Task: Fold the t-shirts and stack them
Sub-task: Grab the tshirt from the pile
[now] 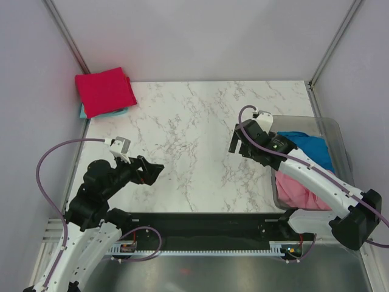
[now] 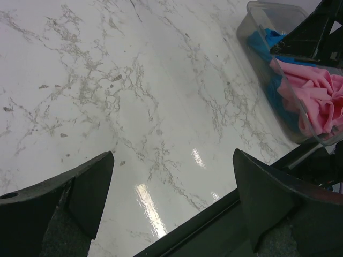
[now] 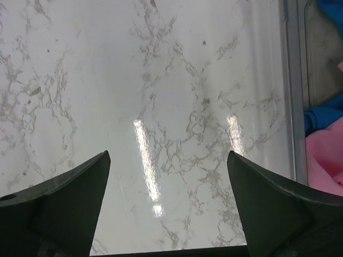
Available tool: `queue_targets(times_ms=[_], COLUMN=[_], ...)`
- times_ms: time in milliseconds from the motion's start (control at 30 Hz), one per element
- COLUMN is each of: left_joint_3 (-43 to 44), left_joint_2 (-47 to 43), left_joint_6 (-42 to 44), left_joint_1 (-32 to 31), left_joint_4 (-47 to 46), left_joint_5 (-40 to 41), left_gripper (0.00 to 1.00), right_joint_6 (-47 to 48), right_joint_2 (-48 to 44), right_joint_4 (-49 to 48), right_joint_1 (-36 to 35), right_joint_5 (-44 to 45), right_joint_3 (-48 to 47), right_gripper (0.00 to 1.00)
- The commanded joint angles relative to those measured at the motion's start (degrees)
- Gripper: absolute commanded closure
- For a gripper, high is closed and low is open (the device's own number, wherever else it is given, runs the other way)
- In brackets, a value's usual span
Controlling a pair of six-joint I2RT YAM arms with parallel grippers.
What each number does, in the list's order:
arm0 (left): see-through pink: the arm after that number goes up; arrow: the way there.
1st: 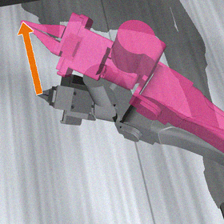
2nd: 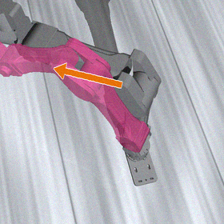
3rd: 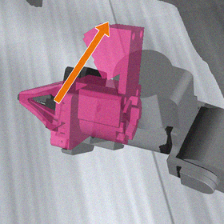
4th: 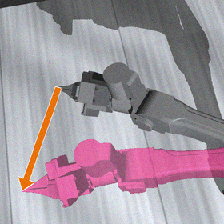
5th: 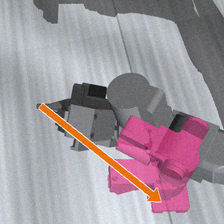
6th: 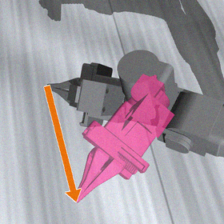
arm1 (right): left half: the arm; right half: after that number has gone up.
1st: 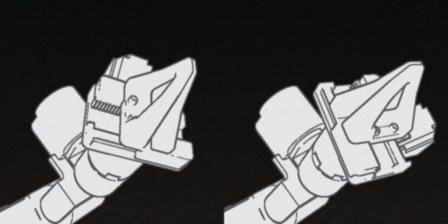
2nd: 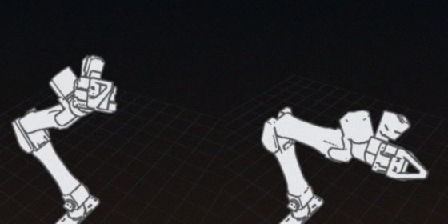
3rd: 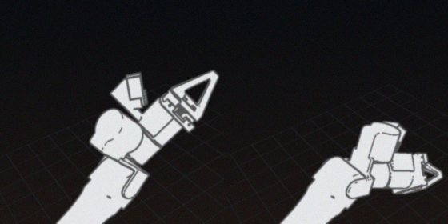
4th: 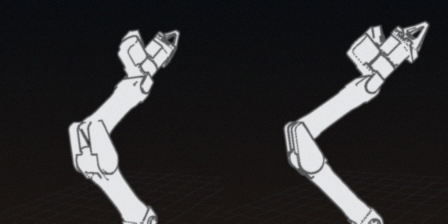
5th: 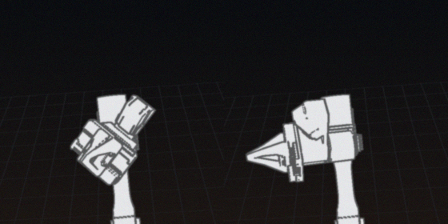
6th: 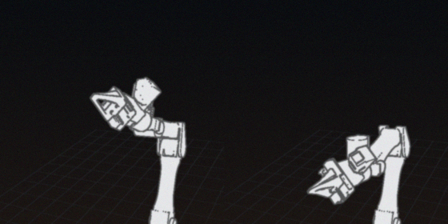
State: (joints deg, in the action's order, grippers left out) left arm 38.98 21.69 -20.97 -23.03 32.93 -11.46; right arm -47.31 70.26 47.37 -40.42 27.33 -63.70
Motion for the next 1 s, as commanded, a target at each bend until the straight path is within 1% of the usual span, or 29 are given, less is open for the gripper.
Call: queue_targets(times_ms=[0,33,133,200,233,267,300,333,367,433,467,500,567,633,733,967], left_joint_3=[0.0,0.0,0.0,0.0,0.0,0.0,0.0,0.0,0.0,0.0,0.0,0.0,0.0,0.0,0.0,0.0], left_joint_2=[0.7,0.8,0.9,1.0,1.1,1.1,1.1,1.2,1.2,1.2,1.2,1.2,1.3,1.2,1.6,2.0], left_joint_6=[0.1,0.1,0.1,0.1,0.1,0.1,0.1,0.1,0.1,0.2,0.1,0.1,0.1,0.2,0.2,0.4], left_joint_1=[-0.4,-0.4,-0.4,-0.4,-0.4,-0.4,-0.4,-0.4,-0.4,-0.4,-0.4,-0.4,-0.4,-0.4,-0.4,-0.3], left_joint_4=[-1.2,-1.2,-1.2,-1.2,-1.2,-1.1,-1.1,-1.1,-1.2,-1.2,-1.1,-1.1,-1.1,-1.1,-1.2,-1.1], left_joint_5=[0.7,0.7,0.7,0.7,0.7,0.7,0.7,0.7,0.7,0.6,0.6,0.6,0.7,0.7,0.7,1.0], left_gripper=[0.0,0.0,0.0,0.0,0.0,0.0,0.0,0.0,0.0,0.0,0.0,0.0,0.0,0.0,0.0,0.0], right_joint_6=[1.9,2.5,4.1,4.8,5.5,6.5,9.0,10.0,10.7,12.4,12.7,13.5,14.1,15.1,15.4,15.5], right_joint_2=[-2.7,-2.8,-2.5,-2.7,-2.9,-3.2,-3.7,-3.9,-3.7,-1.5,-0.2,2.0,3.9,6.4,10.4,19.5], right_joint_4=[-4.7,-4.8,-3.9,-2.6,-2.6,-3.3,-5.9,-7.1,-8.2,-9.6,-9.9,-10.4,-12.5,-15.1,-18.4,-27.4], right_joint_1=[-0.2,-0.2,0.3,3.0,10.0,14.5,18.8,22.6,28.5,32.8,36.3,37.9,41.8,44.7,47.4,49.1], right_joint_5=[6.5,7.2,13.2,16.2,14.6,11.8,4.9,2.5,0.3,-3.9,-5.1,-7.8,-9.4,-13.0,-15.4,-21.8], right_joint_3=[-2.9,-3.1,-4.7,-5.5,-5.1,-4.7,-3.0,-2.1,-1.5,-1.0,-1.0,-0.7,0.4,1.5,1.7,1.5], right_gripper=[0.02,0.02,0.02,0.02,0.02,0.02,0.02,0.02,0.02,0.02,0.02,0.02,0.02,0.02,0.02,0.02])
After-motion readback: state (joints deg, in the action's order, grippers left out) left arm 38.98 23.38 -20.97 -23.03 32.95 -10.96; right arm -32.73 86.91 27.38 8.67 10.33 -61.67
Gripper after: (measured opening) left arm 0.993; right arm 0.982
